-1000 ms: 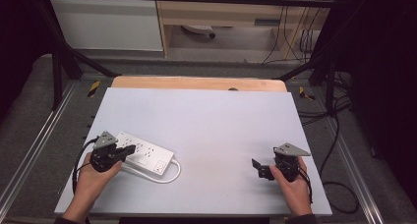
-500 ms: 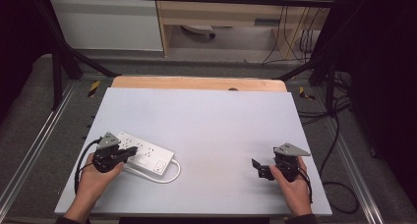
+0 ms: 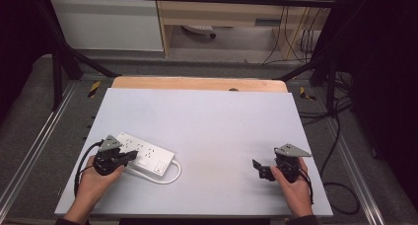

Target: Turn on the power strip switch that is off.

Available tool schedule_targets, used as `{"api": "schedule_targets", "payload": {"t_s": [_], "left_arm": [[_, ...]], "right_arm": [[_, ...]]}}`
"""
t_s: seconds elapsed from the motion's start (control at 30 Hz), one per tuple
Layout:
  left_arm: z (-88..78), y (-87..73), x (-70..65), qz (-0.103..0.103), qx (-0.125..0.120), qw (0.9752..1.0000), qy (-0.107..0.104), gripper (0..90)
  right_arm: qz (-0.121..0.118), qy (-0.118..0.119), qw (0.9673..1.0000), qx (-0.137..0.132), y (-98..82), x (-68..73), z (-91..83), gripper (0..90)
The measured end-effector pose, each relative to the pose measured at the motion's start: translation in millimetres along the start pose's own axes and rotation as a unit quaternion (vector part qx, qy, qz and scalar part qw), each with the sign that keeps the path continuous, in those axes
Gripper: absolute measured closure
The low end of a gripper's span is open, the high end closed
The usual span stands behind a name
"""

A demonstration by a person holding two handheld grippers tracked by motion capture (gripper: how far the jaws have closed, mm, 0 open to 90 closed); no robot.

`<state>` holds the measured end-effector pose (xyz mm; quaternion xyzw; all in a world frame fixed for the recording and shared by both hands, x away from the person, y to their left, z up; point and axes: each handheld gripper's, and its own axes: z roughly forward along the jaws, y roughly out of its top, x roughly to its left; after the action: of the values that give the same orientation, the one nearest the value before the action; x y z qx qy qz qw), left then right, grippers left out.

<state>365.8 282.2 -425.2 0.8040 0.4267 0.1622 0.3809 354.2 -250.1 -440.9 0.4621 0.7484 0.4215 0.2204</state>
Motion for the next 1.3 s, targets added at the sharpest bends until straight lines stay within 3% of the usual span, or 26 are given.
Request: {"api": "schedule_targets", "payload": {"t_s": [0.57,0.87,1.13,1.3], "left_arm": [[0.4,-2.1,1.4,-0.003,0.003,1.0000,0.004,90.0],[0.1,-2.5,-0.8,0.004,0.005,0.9999,0.008,90.0],[0.1,-3.7,1.9,-0.008,0.001,1.0000,-0.002,90.0],[-0.1,-3.7,2.1,-0.002,0.001,1.0000,0.001,90.0]], "right_arm": [[0.001,0.000,1.0000,0.000,0.1,0.0,-0.4,3.3],[0.001,0.000,1.0000,0.000,0.1,-0.1,-0.5,3.3],[0.002,0.000,1.0000,0.000,0.1,0.1,-0.7,3.3],[0.002,0.000,1.0000,0.001,0.2,0.0,-0.7,3.3]]}}
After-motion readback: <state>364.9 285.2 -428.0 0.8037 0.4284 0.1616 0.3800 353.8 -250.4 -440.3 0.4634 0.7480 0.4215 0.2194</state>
